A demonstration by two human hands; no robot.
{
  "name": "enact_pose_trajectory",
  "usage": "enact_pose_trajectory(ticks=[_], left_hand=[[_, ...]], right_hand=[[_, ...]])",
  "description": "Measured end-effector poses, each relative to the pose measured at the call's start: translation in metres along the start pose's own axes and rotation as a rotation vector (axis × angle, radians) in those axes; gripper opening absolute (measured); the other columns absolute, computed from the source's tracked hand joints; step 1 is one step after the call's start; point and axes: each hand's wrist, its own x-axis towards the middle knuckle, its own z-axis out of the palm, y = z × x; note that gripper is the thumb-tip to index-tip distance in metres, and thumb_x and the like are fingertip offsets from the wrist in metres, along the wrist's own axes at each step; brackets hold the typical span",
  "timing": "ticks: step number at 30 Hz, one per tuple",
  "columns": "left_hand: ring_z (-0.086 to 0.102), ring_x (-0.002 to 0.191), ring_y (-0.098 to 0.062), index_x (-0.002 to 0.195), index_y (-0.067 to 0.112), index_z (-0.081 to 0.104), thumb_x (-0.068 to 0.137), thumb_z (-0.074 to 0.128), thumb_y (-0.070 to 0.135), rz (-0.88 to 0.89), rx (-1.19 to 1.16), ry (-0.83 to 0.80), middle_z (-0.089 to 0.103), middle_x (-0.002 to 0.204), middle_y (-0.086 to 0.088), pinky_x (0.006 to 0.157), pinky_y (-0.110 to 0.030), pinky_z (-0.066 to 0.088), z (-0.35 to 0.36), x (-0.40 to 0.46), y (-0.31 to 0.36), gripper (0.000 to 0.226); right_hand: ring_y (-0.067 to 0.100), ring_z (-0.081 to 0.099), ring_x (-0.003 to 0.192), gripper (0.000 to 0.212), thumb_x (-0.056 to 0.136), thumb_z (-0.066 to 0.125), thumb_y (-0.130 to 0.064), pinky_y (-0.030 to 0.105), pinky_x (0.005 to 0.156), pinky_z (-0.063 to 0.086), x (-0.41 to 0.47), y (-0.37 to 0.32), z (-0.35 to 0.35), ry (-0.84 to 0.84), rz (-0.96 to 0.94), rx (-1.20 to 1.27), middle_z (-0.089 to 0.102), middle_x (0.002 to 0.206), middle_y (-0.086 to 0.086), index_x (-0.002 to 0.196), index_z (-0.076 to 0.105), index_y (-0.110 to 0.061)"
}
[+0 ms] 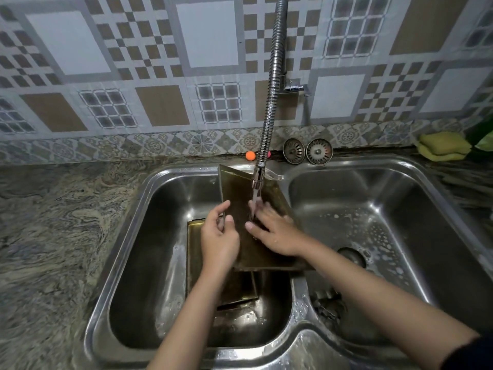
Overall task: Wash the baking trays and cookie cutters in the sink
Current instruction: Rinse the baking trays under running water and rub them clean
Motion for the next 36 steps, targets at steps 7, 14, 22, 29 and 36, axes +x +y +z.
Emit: enact_pose_trajectory(ticks=[7,14,22,29,36], left_hand=[[0.059,0.076,0.015,0.119,0.016,0.058,0.096,0.045,0.001,0.106,-0.085,-0.006,0.062,0.094,0.011,0.069,-0.003,0.044,0.005,-0.009,-0.002,0.030],[0.049,0.059,-0.016,0.119,0.026,0.059,0.097,0.046,0.007,0.047,-0.085,-0.038,0.063,0.077,-0.003,0.053,-0.018,0.043,0.003,-0.013,-0.011,0.032],[0.054,0.060,0.005,0.114,0.022,0.059,0.096,0.046,0.002,0.118,-0.153,0.053,0.064,0.083,0.003,0.057,-0.006,0.043,-0.012,0.001,-0.007,0.030],[0.055,0.069,0.006,0.114,0.016,0.058,0.095,0.045,-0.004,0.194,-0.147,0.007,0.063,0.096,0.007,0.070,-0.008,0.046,0.005,-0.011,-0.002,0.031],[0.052,0.064,-0.002,0.109,0.031,0.059,0.095,0.048,0.001,0.233,-0.128,-0.028,0.062,0.086,0.003,0.061,-0.013,0.043,0.012,-0.015,-0.001,0.035]], right_hand=[[0.011,-0.012,0.145,0.063,0.095,0.022,-0.059,0.054,0.114,-0.008,0.000,-0.018,0.002,0.181,-0.157,-0.046,-0.008,0.159,-0.011,0.150,0.002,-0.038],[0.019,-0.007,0.148,0.065,0.099,0.027,-0.051,0.053,0.117,-0.002,0.023,-0.004,-0.032,0.238,0.189,-0.136,-0.004,0.161,0.002,0.153,0.009,-0.021],[0.015,0.002,0.148,0.060,0.096,0.027,-0.050,0.047,0.118,0.003,0.006,-0.006,-0.008,0.214,-0.252,-0.145,0.008,0.161,-0.003,0.151,0.014,-0.032],[0.016,0.002,0.148,0.055,0.098,0.030,-0.044,0.053,0.116,-0.004,0.007,-0.029,-0.010,0.302,-0.274,-0.036,0.000,0.159,-0.011,0.150,0.017,-0.032],[0.020,-0.003,0.148,0.057,0.102,0.031,-0.034,0.049,0.119,-0.002,0.014,-0.006,-0.024,0.381,0.125,0.106,0.001,0.160,0.007,0.152,0.013,-0.013]])
